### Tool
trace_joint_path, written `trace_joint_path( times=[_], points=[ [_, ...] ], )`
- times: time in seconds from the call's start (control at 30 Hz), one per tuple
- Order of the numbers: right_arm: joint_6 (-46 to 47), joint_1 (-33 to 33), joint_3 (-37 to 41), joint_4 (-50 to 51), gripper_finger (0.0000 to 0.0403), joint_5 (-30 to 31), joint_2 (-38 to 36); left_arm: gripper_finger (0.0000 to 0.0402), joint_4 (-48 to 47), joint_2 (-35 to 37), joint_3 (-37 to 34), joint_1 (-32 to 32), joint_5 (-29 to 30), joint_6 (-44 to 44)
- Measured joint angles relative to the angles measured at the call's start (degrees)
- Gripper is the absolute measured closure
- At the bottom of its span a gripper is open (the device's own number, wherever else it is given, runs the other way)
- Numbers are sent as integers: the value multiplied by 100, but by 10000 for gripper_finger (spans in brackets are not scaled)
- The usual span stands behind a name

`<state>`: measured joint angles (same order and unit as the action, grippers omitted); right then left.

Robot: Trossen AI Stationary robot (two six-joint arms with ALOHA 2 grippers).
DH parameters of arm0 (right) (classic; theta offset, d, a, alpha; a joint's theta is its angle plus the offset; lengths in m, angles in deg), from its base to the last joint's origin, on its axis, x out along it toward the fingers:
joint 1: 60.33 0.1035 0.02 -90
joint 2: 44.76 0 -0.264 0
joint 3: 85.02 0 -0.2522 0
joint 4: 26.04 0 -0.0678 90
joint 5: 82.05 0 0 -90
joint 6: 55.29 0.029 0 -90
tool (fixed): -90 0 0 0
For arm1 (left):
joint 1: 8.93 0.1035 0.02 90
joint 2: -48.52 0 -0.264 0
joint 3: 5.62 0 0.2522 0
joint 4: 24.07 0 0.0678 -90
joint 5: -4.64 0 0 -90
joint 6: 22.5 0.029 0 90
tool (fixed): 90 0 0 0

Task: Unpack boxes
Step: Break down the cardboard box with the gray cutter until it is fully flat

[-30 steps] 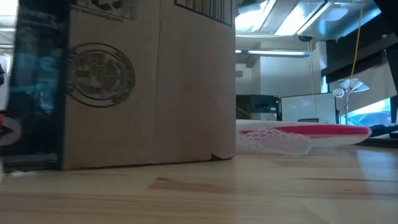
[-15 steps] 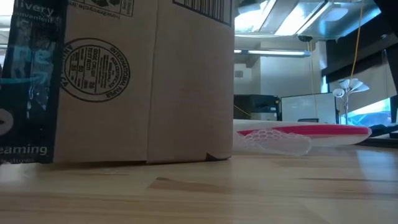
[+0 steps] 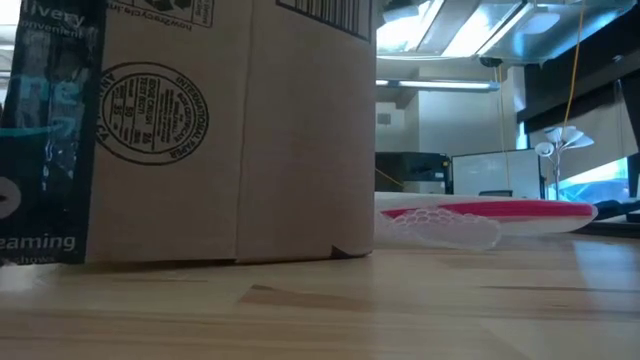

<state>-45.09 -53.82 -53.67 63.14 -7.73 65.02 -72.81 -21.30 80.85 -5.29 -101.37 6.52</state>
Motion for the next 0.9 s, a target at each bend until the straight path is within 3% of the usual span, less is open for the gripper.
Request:
trace_joint_path(
  times=[0.27, 0.53, 0.9],
  points=[
    [-296, 978, 0, -103, 205, 1575, 48, 237, 103, -171, 38, 4, -232, -121],
    [138, 1156, 13, -201, 205, 1644, 287, 237, -92, -610, 442, 0, -441, -59],
    [467, 1154, 42, -123, 205, 1686, 374, 237, -767, -656, 702, -2, -459, 271]
  ],
)
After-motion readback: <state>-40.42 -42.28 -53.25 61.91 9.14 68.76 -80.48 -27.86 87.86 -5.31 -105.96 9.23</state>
